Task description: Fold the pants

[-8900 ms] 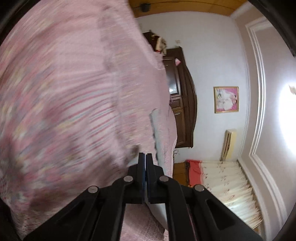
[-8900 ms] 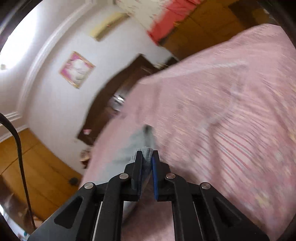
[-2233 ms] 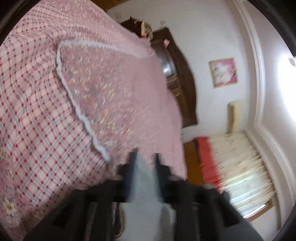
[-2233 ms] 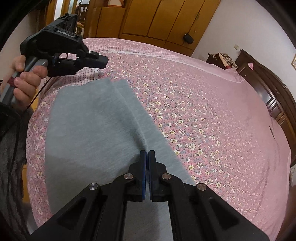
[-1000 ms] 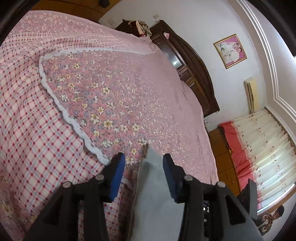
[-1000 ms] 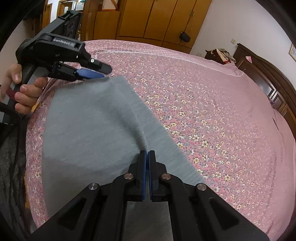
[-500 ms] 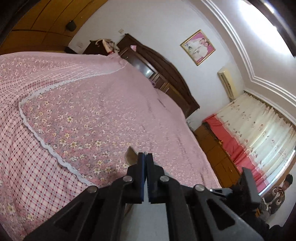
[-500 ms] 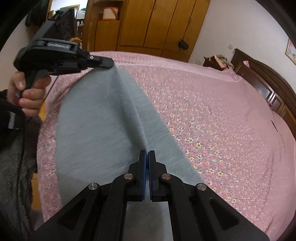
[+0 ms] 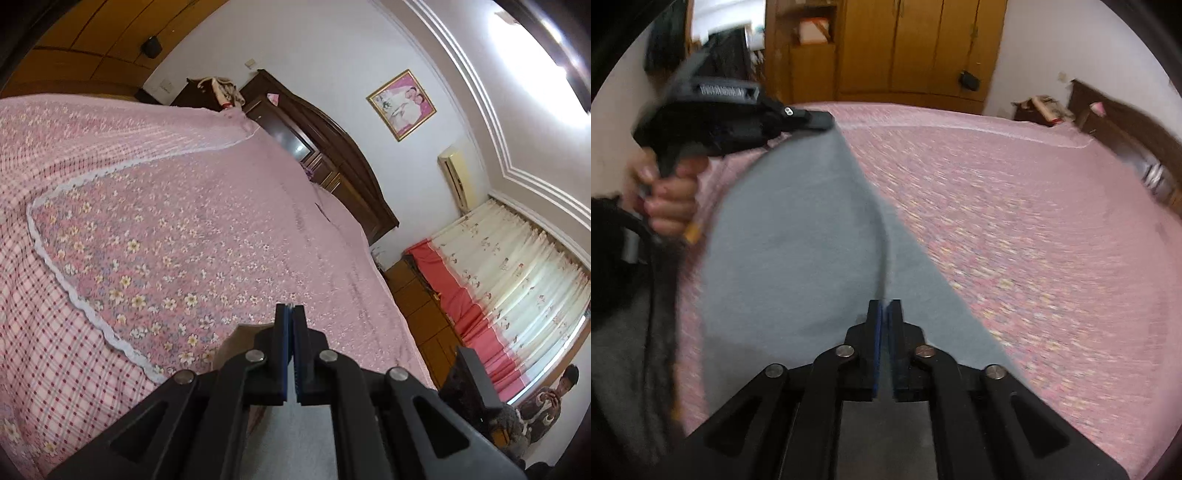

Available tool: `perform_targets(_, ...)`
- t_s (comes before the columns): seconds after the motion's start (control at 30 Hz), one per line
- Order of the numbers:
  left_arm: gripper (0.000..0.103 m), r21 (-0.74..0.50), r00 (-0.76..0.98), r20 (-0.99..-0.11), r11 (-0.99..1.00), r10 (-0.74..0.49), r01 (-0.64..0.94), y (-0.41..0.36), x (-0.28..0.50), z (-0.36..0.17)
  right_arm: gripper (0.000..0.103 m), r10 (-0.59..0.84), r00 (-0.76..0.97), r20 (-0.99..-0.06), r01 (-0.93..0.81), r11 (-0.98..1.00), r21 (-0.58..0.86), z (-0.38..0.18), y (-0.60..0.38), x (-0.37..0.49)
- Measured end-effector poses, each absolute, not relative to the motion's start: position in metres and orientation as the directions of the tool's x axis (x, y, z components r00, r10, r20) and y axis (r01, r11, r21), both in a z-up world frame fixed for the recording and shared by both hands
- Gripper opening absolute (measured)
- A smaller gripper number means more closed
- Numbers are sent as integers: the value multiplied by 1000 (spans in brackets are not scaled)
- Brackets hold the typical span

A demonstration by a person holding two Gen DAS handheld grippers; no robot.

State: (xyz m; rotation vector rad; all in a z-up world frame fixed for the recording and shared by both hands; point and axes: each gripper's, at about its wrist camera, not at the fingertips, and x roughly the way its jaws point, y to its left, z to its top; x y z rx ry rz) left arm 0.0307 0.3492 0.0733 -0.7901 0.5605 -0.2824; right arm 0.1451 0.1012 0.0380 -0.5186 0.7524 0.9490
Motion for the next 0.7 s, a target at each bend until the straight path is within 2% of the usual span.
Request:
perform_targets(0.03, 2, -733, 818, -369, 679, -440, 34, 349, 31, 73, 24, 530, 361, -767, -866, 497, -64, 38, 102, 148)
perform_targets(0.1, 2, -728, 811, -389, 685, -438, 20, 350, 35, 68, 24, 504, 376, -778, -856, 511, -83, 33, 107, 156)
perform_targets(0.13, 2, -727, 808, -402, 687, -431, 5, 350, 38, 66, 20, 489, 369, -791, -856, 509, -85, 29, 111, 160)
perform_targets(0.2, 2, -728, 806, -415, 685, -421, -17, 349, 40, 61, 3, 475, 363, -802, -867, 487, -104, 26, 117, 160)
perform_targets(0.47, 2, -712, 772, -496, 695, -397, -100, 343, 63, 43, 3, 468, 407, -785, -858, 490, -153, 46, 111, 173)
perform_targets(0.57, 2, -680, 748, -560, 714, -355, -170, 340, 70, 33, 3, 427, 405, -808, -861, 475, -181, 38, 118, 180)
perform_targets(0.7, 5, -673, 730, -596, 704, -334, -228, 340, 75, 24, 3, 369, 414, -832, -869, 433, -240, 18, 131, 182)
